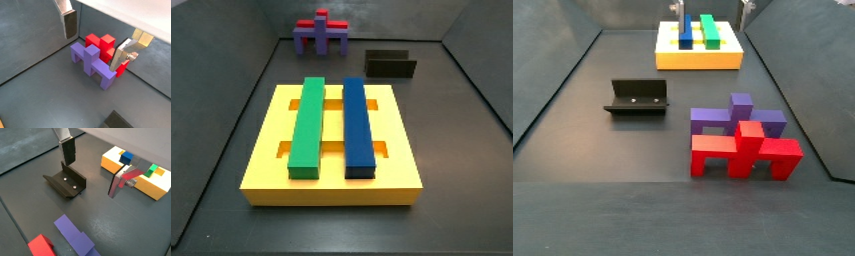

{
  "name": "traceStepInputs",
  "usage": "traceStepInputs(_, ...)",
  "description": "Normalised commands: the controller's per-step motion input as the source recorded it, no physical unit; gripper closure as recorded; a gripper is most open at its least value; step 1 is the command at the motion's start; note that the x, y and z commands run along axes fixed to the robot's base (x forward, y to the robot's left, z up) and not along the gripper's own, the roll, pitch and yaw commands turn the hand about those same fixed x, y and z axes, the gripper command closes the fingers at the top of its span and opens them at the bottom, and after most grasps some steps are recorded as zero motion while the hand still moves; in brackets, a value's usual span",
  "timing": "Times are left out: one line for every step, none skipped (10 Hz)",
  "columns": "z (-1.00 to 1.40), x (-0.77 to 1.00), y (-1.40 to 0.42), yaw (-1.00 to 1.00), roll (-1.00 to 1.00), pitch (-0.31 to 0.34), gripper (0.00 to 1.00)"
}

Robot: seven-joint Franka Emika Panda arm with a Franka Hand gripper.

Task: Pick up the purple object. Move up. Move to above the board. Insert the purple object.
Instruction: Pick up the purple object.

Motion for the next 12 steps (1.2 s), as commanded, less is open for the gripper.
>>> traceStepInputs(-0.08, -0.04, 0.27, 0.0, -0.03, 0.0, 0.0)
traceStepInputs(-0.28, -0.3, 0.62, 0.0, -0.11, -0.066, 0.0)
traceStepInputs(-0.42, -0.5, 0.66, 0.0, -0.06, -0.103, 0.0)
traceStepInputs(-0.48, -0.64, 0.56, -0.03, -0.01, -0.12, 0.0)
traceStepInputs(-0.5, -0.59, 0.43, -0.01, 0.0, -0.107, 0.0)
traceStepInputs(-0.5, -0.32, 0.3, 0.0, 0.02, -0.03, 0.0)
traceStepInputs(-0.5, -0.24, 0.28, 0.0, 0.01, -0.019, 0.0)
traceStepInputs(-0.41, -0.15, 0.19, 0.0, -0.01, -0.023, 0.0)
traceStepInputs(-0.29, 0.0, 0.03, -0.01, -0.02, 0.0, 0.0)
traceStepInputs(-0.31, 0.0, 0.13, -0.07, -0.03, 0.0, 0.0)
traceStepInputs(-0.28, 0.0, 0.08, -0.1, 0.0, 0.0, 0.0)
traceStepInputs(-0.26, 0.0, 0.13, -0.16, 0.0, 0.0, 0.0)
